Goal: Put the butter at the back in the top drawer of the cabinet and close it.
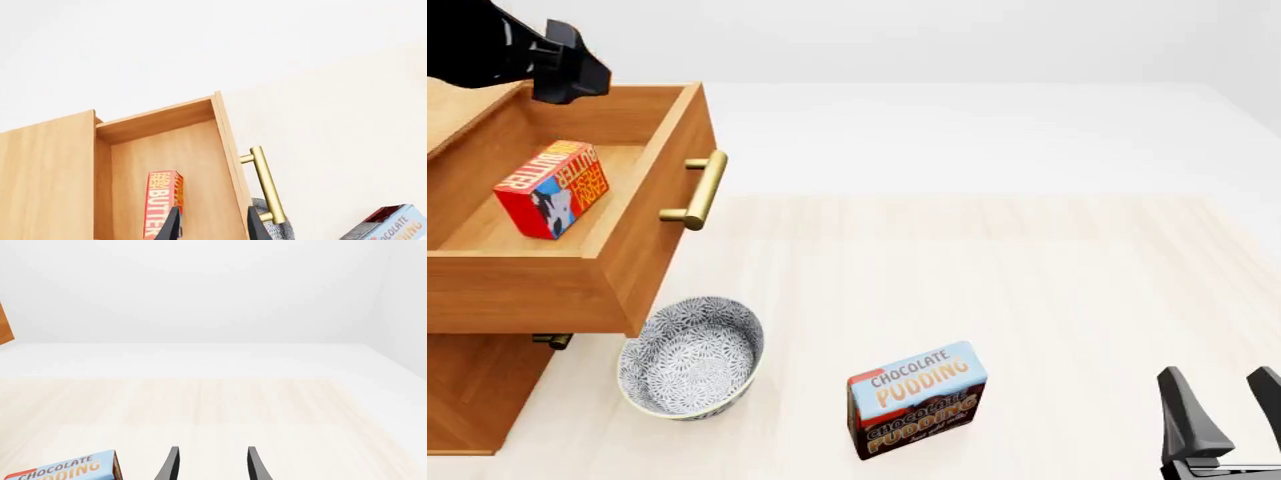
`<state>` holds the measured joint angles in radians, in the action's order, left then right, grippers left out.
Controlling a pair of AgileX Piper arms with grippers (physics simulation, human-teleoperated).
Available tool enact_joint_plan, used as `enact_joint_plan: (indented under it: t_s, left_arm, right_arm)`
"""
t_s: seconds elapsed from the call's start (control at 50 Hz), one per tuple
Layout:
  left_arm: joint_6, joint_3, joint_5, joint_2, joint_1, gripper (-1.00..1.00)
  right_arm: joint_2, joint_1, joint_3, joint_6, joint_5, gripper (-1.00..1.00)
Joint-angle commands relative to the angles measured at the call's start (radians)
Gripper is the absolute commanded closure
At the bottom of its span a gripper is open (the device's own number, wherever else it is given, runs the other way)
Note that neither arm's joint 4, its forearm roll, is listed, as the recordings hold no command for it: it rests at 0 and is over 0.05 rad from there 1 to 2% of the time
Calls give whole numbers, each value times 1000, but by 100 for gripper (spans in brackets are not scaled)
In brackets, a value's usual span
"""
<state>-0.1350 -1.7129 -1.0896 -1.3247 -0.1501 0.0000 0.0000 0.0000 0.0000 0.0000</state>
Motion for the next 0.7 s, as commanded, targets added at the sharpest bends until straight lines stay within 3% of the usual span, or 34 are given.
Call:
enact_joint_plan:
  t_s: [0.02,0.12,0.24,0.7]
  left_arm:
    - [37,-56,-13,11,-96,-100]
    - [16,4,25,33,-120,-100]
    - [53,-23,25,28,-167,-100]
    - [66,57,92,52,-245,-100]
  right_arm:
    - [0,0,0,0,0,-100]
    - [0,0,0,0,0,-100]
    - [0,0,0,0,0,-100]
    - [0,0,0,0,0,-100]
